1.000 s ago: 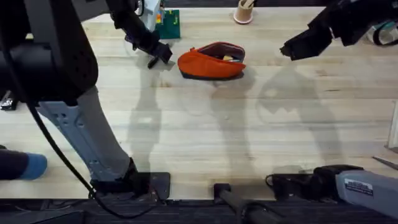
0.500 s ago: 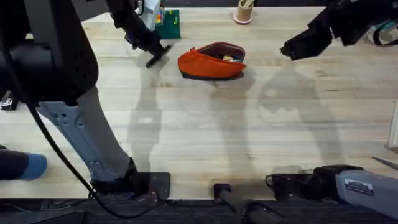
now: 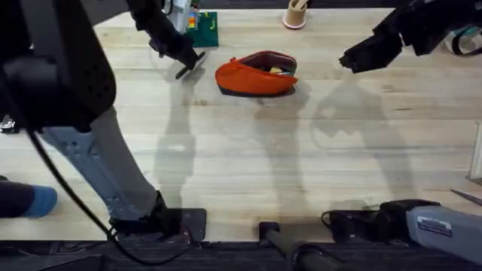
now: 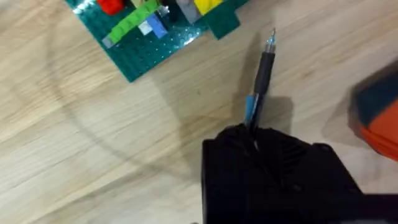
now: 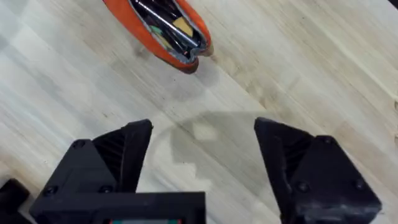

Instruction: Unzip the bag, pick up the pens from the table one at a time and place them inside, then zip the bag closed.

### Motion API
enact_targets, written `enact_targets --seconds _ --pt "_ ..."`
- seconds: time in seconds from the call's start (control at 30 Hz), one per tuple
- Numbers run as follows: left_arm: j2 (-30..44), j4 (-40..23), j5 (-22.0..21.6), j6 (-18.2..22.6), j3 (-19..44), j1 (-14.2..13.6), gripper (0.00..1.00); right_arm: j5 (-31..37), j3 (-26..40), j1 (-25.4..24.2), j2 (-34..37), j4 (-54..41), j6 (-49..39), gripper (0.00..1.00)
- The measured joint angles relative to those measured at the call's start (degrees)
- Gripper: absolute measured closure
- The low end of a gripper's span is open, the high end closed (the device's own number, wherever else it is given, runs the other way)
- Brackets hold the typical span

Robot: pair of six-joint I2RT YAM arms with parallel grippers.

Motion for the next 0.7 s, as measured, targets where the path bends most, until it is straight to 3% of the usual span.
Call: enact_targets --seconds 0.3,0.57,0.7 --pt "-11.84 -1.37 0.01 -0.22 0.29 0.0 0.958 0.0 0.0 0.02 0.0 0.0 0.0 0.005" --pt "-19.31 -6.85 0.0 -0.28 0.52 -0.2 0.959 0.0 0.0 0.02 0.0 0.0 0.02 0.005" --pt "-22.67 -9.59 -0.1 0.09 0.52 -1.67 0.959 0.0 0.0 0.0 0.0 0.0 0.01 0.005"
